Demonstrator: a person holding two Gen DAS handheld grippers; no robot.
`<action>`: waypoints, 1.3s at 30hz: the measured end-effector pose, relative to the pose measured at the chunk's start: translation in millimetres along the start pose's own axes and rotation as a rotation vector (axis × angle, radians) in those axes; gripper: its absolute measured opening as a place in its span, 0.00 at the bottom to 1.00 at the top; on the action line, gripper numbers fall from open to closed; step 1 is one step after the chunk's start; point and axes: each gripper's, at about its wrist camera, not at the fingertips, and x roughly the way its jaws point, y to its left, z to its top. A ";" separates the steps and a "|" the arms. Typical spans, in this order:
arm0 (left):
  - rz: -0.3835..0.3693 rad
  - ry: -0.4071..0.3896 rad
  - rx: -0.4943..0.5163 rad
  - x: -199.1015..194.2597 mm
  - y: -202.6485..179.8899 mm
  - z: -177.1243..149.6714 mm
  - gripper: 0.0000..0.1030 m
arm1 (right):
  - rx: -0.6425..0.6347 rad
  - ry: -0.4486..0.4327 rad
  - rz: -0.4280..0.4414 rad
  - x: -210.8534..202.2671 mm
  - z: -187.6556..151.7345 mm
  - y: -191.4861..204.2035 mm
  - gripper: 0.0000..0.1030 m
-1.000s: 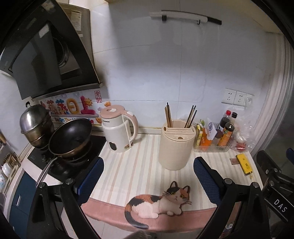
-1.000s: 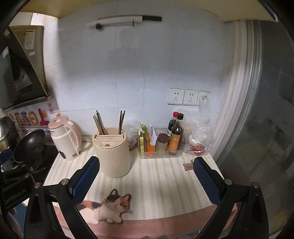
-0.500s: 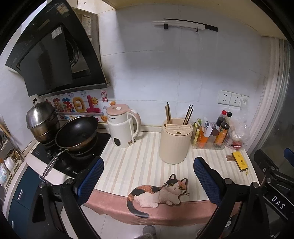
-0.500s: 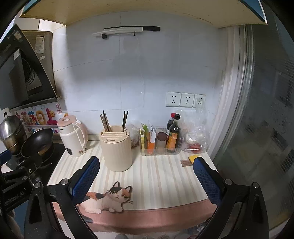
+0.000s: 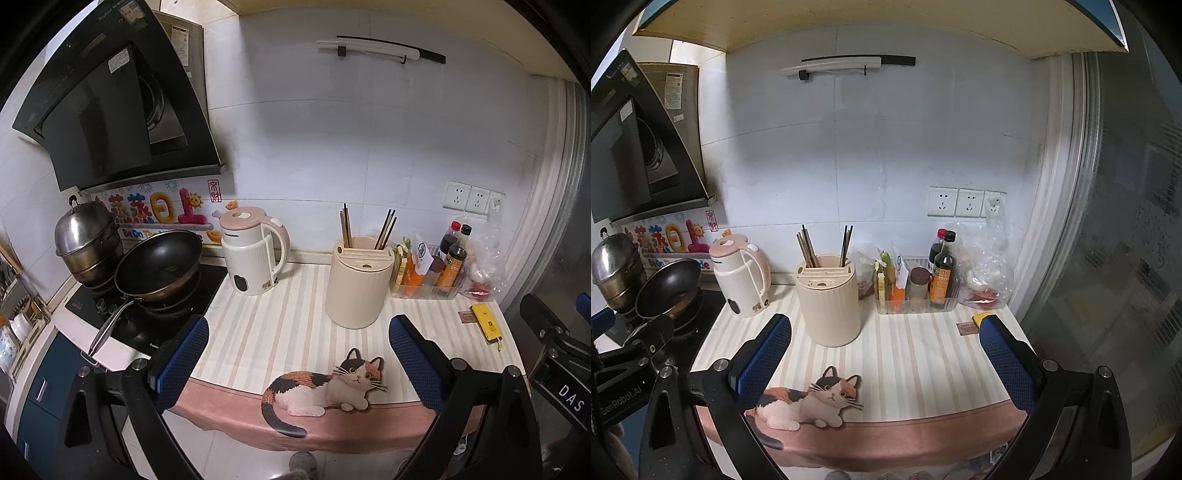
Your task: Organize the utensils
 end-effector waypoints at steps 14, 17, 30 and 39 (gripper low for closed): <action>-0.004 -0.002 0.011 2.5 4.0 1.2 0.97 | -0.005 0.011 -0.002 2.8 2.0 6.0 1.00; -0.003 -0.001 0.008 2.5 3.6 1.2 0.97 | -0.007 0.014 -0.002 3.8 1.5 7.0 1.00; -0.003 0.004 0.016 4.0 5.3 1.2 0.97 | -0.001 0.023 0.003 4.1 -1.1 10.1 1.00; -0.012 0.009 0.025 6.2 7.5 -0.1 0.97 | -0.001 0.027 -0.005 6.5 -2.4 12.6 1.00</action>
